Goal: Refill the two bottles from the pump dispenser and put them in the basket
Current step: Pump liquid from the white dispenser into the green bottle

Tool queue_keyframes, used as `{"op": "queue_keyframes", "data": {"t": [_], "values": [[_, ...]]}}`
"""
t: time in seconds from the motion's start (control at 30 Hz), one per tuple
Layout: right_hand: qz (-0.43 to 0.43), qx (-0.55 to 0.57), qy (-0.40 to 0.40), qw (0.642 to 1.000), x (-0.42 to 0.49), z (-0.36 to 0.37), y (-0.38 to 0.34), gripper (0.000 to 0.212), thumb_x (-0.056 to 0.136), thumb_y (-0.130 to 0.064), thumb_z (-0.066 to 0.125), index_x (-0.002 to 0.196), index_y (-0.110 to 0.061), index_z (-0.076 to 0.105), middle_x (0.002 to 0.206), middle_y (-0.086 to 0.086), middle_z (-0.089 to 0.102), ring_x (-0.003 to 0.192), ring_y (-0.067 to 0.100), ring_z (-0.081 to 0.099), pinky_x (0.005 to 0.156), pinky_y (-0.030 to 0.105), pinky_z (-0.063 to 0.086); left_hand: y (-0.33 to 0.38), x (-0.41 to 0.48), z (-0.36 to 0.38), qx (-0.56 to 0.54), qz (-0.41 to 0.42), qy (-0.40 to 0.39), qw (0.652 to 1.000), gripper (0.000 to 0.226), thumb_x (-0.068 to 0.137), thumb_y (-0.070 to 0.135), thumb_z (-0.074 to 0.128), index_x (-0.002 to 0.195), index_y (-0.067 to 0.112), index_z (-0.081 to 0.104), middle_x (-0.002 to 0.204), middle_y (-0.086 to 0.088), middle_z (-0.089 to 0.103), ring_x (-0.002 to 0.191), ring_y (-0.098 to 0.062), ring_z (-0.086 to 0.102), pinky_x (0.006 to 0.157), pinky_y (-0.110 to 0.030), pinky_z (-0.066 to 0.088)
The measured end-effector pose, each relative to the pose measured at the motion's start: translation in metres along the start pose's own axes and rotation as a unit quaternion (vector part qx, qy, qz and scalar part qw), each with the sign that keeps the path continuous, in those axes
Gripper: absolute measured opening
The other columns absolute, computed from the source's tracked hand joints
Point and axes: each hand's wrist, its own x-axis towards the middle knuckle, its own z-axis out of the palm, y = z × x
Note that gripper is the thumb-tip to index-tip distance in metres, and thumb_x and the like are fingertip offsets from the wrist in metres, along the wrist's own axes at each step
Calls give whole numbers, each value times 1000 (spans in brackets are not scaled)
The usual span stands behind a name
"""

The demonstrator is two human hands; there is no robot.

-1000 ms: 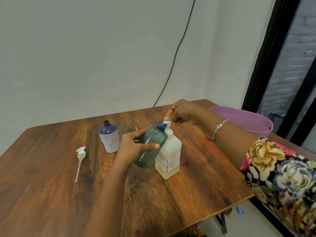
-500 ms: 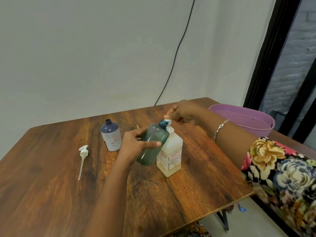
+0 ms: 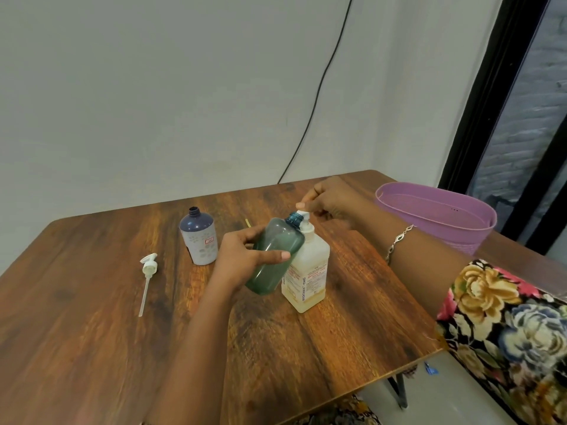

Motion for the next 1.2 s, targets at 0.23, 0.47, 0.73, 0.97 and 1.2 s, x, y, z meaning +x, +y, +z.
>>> {"op": "queue_keyframes", "data": {"t": [0.23, 0.47, 0.73, 0.97, 1.2], "values": [[25, -6, -40, 999, 1, 0, -14, 19, 83, 0, 63, 67, -7, 58, 70, 7, 56, 61, 12, 45, 55, 21, 42, 1, 4, -2, 9, 4, 4, 1000, 65, 63, 9, 80, 124, 12, 57, 109, 0, 61, 101, -19, 56, 83, -32, 48], [21, 9, -35, 999, 2, 2, 2, 13, 80, -3, 67, 70, -8, 60, 69, 6, 59, 61, 13, 46, 55, 22, 42, -5, 1, 1, 19, -1, 0, 1000, 66, 63, 10, 80, 125, 12, 57, 101, 6, 60, 91, -10, 56, 78, -28, 48], [23, -16, -40, 999, 1, -1, -14, 12, 80, -5, 68, 72, -6, 60, 67, 6, 52, 58, 11, 39, 53, 21, 38, 5, 2, -2, 7, 9, 6, 1000, 64, 65, 8, 79, 125, 10, 56, 106, 2, 60, 90, -10, 56, 73, -25, 48], [-24, -92, -18, 995, 6, 6, 2, 19, 81, -11, 69, 66, -12, 58, 69, -2, 59, 58, 10, 41, 52, 22, 36, -4, 1, -1, 17, 1, 7, 1000, 64, 65, 7, 79, 125, 11, 57, 98, 8, 59, 87, -4, 54, 73, -25, 47], [27, -6, -44, 999, 3, -5, -14, 17, 83, -2, 64, 68, -6, 59, 69, 8, 53, 61, 13, 40, 55, 23, 36, 3, 0, -2, 6, 7, 12, 1000, 66, 64, 6, 80, 125, 10, 56, 108, 0, 60, 85, -4, 54, 68, -19, 46]]}}
